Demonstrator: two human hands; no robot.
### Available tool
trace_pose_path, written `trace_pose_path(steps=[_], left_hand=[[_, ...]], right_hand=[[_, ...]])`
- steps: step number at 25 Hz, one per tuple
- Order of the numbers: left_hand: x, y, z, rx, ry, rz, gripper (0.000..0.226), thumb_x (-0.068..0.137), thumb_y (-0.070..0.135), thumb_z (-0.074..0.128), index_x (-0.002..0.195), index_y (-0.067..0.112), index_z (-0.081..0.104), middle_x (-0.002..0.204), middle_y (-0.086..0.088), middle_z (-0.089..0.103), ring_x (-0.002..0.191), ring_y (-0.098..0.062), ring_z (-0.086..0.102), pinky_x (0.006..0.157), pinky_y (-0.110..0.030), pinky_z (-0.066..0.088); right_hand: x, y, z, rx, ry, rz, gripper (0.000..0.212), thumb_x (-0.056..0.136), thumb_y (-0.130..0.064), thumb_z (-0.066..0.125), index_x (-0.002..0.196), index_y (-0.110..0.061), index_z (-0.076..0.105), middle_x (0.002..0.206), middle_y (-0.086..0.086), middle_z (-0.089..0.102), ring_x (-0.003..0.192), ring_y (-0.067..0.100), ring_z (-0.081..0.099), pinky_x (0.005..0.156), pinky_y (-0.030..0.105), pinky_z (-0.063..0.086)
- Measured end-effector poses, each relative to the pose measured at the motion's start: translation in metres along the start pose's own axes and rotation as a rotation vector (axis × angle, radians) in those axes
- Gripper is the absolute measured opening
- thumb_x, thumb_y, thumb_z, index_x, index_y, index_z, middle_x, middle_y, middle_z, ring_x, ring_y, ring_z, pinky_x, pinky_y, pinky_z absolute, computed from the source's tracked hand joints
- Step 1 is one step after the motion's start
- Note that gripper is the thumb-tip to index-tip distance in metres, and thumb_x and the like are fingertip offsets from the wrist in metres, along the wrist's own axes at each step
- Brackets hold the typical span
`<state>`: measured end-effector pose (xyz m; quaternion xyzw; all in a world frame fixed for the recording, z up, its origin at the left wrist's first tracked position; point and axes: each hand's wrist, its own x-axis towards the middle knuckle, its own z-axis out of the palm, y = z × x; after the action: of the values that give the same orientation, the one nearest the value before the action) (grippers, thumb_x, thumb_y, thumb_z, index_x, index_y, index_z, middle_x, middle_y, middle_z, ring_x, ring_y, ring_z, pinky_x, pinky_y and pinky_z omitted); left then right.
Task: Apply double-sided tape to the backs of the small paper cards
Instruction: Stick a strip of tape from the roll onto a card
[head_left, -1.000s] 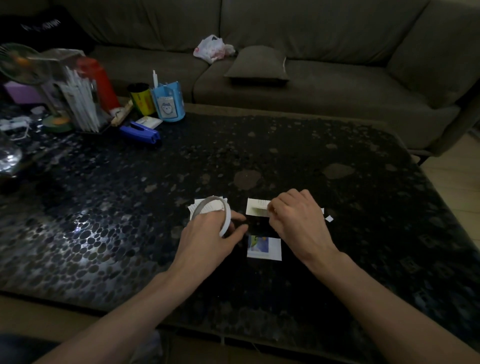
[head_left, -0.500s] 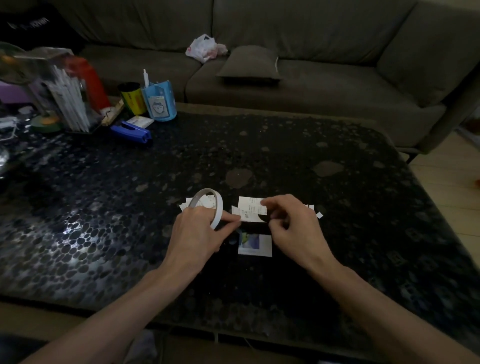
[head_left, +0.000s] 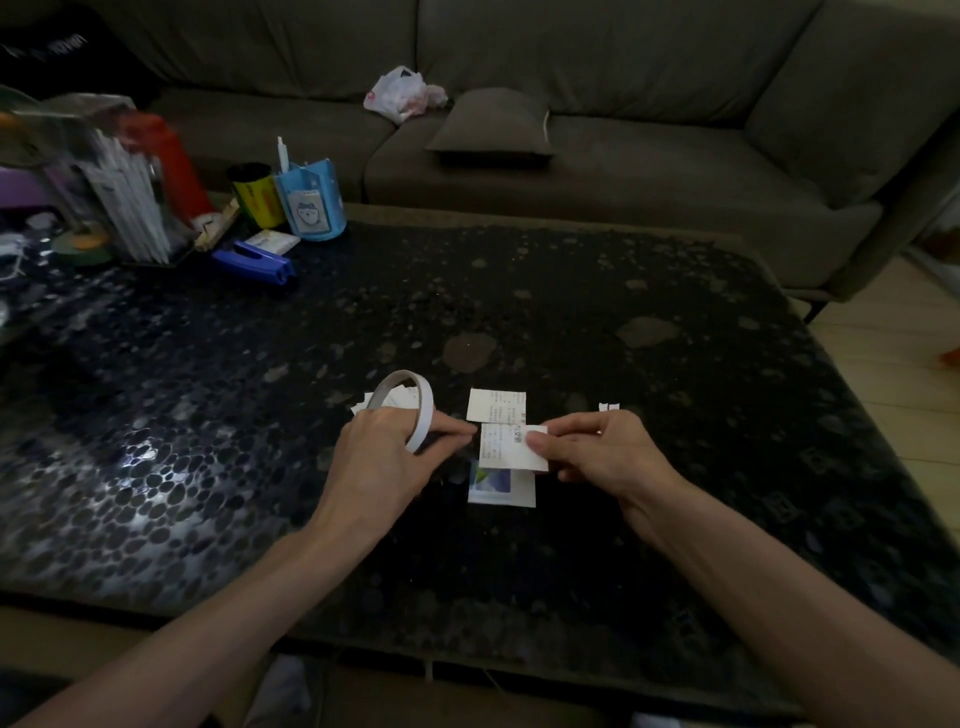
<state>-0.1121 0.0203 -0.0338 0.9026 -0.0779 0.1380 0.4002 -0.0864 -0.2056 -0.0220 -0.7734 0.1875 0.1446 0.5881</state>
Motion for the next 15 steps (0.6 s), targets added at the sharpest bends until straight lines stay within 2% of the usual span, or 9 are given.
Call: trace_pose_path(steps=[2,4,7,9,12,15], left_hand=[[0.003,-0.004,-0.002,0.046,-0.029,-0.005,0.016,0.086,0.028,0.083,0.098,0.040,0.082,0.090,0.029,0.072,0.085,0.004,0.068,0.080,-0.017,0.055],[0.002,-0.010,-0.005,0.146,-0.107,0.003,0.020,0.090,0.032,0.078,0.104,0.046,0.080,0.094,0.025,0.072,0.087,0.000,0.065,0.077,-0.020,0.054],[-0.004,-0.018,-0.005,0.327,-0.276,0.088,0.032,0.095,0.035,0.071,0.122,0.053,0.070,0.097,0.025,0.052,0.090,-0.003,0.056,0.068,-0.018,0.044],[-0.006,-0.022,-0.008,0.374,-0.317,0.101,0.034,0.096,0.039,0.069,0.127,0.053,0.067,0.100,0.022,0.043,0.095,-0.004,0.053,0.070,-0.023,0.045],[-0.009,-0.026,-0.015,0.399,-0.341,0.124,0.035,0.097,0.044,0.066,0.130,0.056,0.063,0.107,0.021,0.045,0.100,-0.003,0.053,0.075,-0.028,0.053],[-0.013,-0.026,-0.018,0.407,-0.361,0.162,0.035,0.096,0.052,0.064,0.131,0.056,0.063,0.112,0.018,0.051,0.104,-0.006,0.056,0.078,-0.032,0.056]], right_hand=[[-0.001,0.002,-0.001,-0.061,-0.004,0.012,0.012,0.082,-0.025,0.089,0.088,-0.024,0.079,0.077,-0.009,0.078,0.073,0.005,0.075,0.050,0.014,0.052],[-0.004,0.003,-0.002,-0.120,-0.043,0.016,0.013,0.083,-0.028,0.088,0.090,-0.024,0.078,0.073,-0.010,0.078,0.066,0.002,0.075,0.053,0.018,0.051],[-0.006,0.003,-0.003,-0.156,-0.089,0.029,0.018,0.082,-0.036,0.088,0.093,-0.024,0.080,0.062,-0.008,0.073,0.051,0.000,0.065,0.049,0.017,0.046],[-0.005,0.004,-0.003,-0.165,-0.102,0.046,0.021,0.081,-0.039,0.089,0.091,-0.023,0.081,0.053,-0.009,0.066,0.044,-0.003,0.056,0.047,0.016,0.044],[-0.005,0.005,-0.003,-0.174,-0.120,0.075,0.023,0.080,-0.040,0.090,0.093,-0.023,0.081,0.049,-0.010,0.063,0.044,-0.001,0.055,0.054,0.020,0.046],[-0.005,0.006,-0.002,-0.187,-0.131,0.066,0.024,0.081,-0.038,0.090,0.096,-0.021,0.080,0.048,-0.010,0.062,0.043,-0.001,0.054,0.047,0.017,0.044]])
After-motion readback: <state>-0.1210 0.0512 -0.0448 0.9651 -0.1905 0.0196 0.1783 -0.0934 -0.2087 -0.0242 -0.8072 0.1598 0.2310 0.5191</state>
